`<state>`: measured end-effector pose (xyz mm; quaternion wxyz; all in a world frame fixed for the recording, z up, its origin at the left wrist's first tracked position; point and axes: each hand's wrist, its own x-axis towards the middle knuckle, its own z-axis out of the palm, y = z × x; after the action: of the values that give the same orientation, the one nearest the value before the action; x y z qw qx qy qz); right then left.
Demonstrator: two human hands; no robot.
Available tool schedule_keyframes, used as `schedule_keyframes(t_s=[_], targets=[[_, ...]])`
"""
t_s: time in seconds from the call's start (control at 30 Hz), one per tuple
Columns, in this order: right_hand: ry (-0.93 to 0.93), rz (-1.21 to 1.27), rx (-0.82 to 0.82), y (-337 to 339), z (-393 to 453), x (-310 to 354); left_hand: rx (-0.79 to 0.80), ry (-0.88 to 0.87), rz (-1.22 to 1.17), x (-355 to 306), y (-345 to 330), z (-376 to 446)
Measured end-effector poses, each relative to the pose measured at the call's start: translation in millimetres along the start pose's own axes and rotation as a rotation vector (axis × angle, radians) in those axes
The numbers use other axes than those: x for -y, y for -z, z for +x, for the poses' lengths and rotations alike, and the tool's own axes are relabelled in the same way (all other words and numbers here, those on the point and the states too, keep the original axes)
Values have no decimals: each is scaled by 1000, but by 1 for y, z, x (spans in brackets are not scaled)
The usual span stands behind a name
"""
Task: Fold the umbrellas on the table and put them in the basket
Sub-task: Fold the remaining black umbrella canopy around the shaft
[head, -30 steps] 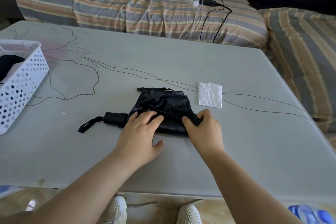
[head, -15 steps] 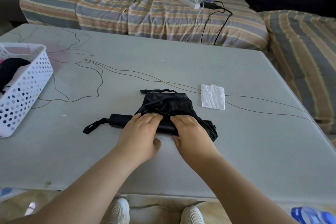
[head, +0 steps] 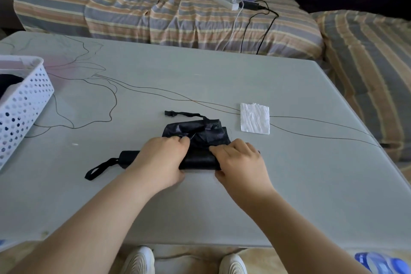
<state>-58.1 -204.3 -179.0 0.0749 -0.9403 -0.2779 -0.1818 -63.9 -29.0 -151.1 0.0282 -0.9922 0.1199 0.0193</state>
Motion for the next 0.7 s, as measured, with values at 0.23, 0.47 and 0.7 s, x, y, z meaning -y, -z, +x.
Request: schedule_keyframes(t_s=[0.23, 0.47, 0.7], targets=[[91, 2, -261, 23, 7, -8, -370, -97, -67, 8, 4, -3], [115, -19, -402, 26, 9, -9, -500, -67, -125, 13, 0, -6], [170, -33, -481, 30, 10, -9, -426, -12, -84, 16, 8, -12]])
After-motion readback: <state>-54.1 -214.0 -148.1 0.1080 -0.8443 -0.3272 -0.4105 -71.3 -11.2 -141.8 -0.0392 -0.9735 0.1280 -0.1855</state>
